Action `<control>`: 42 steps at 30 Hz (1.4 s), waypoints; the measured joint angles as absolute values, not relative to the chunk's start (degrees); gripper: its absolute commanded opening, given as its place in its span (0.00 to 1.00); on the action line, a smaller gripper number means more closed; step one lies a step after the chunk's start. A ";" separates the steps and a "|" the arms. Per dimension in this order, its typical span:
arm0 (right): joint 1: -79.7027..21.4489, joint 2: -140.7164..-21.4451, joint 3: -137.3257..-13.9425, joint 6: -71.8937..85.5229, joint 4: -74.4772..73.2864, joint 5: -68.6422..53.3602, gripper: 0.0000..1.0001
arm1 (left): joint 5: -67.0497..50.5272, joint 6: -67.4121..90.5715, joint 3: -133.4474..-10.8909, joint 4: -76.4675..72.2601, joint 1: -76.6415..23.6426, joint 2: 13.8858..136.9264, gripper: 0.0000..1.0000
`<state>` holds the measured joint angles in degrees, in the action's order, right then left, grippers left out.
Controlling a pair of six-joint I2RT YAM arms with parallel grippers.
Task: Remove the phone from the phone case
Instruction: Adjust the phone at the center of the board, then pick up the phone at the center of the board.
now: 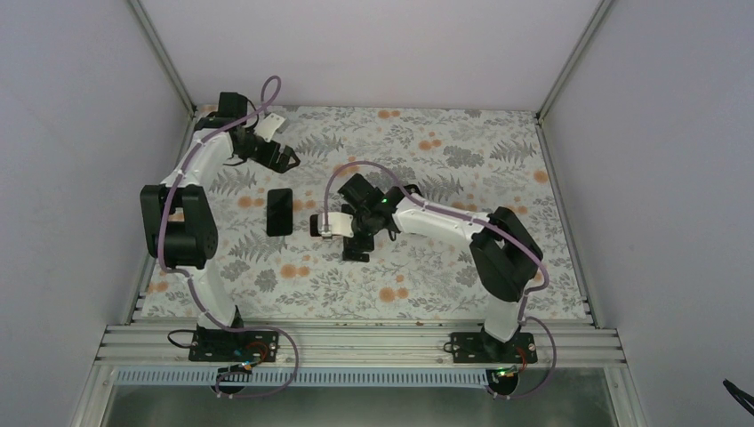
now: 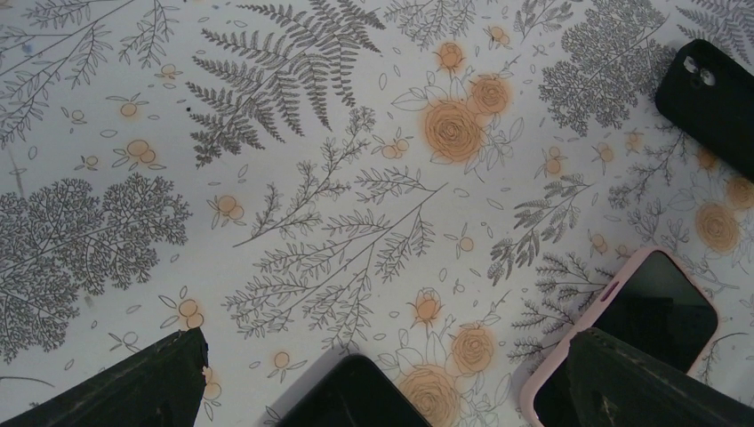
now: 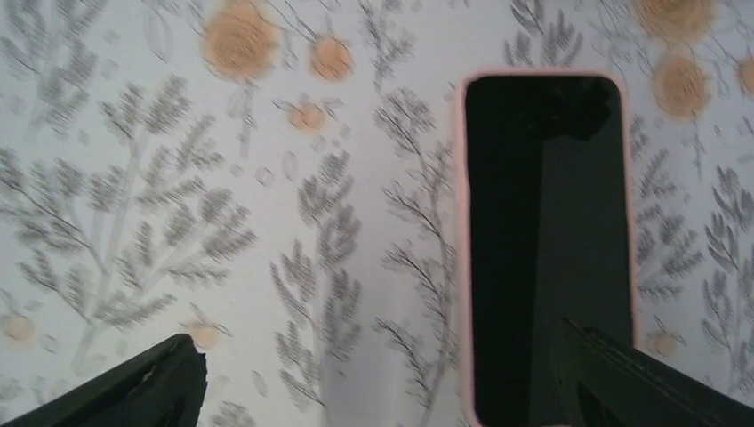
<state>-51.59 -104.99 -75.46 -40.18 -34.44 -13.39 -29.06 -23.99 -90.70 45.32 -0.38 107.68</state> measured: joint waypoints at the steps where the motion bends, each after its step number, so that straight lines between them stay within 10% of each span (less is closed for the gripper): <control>1: -50.50 -105.25 -75.46 -41.93 -34.33 -13.74 1.00 | -29.02 -23.99 -90.00 45.08 -0.38 107.18 1.00; 21: -40.77 -125.91 -98.94 -51.42 -47.64 -24.86 1.00 | -28.49 -23.94 -85.86 41.60 0.49 104.64 1.00; 42: -39.24 -127.90 -98.00 -51.40 -47.72 -24.75 1.00 | -28.47 -23.92 -84.01 40.36 0.82 104.60 1.00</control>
<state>-39.24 -127.90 -98.00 -51.40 -47.72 -24.75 -28.47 -23.92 -84.01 40.36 0.82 104.60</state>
